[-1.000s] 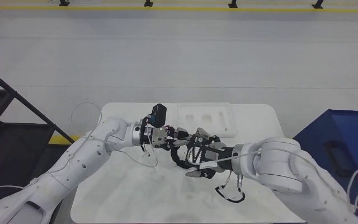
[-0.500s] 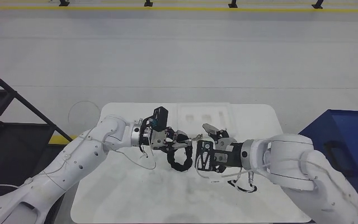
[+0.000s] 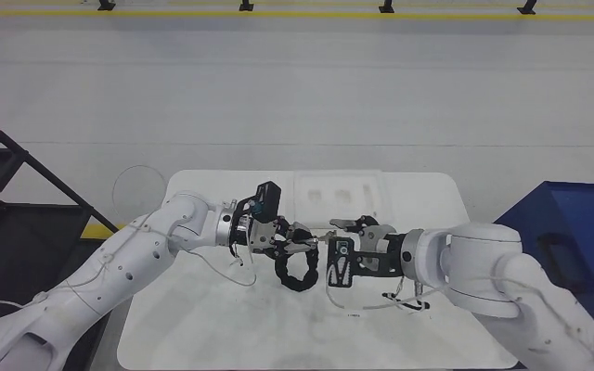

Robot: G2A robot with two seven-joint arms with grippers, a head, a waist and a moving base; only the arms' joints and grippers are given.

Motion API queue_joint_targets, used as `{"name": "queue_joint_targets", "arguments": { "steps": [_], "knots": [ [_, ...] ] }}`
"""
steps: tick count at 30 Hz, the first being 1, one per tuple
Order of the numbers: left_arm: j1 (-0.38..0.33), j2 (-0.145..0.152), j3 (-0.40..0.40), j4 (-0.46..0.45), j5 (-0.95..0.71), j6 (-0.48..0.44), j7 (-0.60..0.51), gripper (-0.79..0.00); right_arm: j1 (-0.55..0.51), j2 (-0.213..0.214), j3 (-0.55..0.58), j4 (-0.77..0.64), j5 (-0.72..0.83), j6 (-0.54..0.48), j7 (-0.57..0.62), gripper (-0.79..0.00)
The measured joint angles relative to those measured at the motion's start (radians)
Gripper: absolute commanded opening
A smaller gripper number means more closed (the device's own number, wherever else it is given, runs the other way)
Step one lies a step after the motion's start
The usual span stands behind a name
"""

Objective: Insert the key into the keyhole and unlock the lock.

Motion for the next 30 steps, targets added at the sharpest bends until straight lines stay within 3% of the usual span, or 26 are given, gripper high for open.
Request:
{"name": "queue_joint_targets", "arguments": {
  "steps": [12, 14, 15, 16, 30],
  "knots": [
    [-0.041, 0.005, 0.062, 0.008, -0.011, 0.000, 0.025, -0.785, -0.009, -0.002, -0.022, -0.003, -0.063, 0.028, -0.063, -0.548],
    [-0.047, 0.006, 0.070, 0.010, -0.010, 0.000, 0.030, -0.785, -0.014, -0.001, -0.020, -0.007, -0.063, 0.029, -0.067, -0.613],
    [-0.050, 0.006, 0.075, 0.011, -0.010, 0.000, 0.033, -0.785, -0.017, 0.000, -0.019, -0.010, -0.062, 0.029, -0.069, -0.742],
    [-0.053, 0.006, 0.079, 0.012, -0.010, 0.000, 0.034, -0.785, -0.019, 0.000, -0.018, -0.011, -0.060, 0.029, -0.070, -0.785],
    [-0.087, 0.010, 0.128, 0.015, 0.007, 0.000, 0.073, -0.785, -0.042, 0.002, 0.006, 0.021, 0.061, 0.109, -0.095, -0.785]
  ]
}}
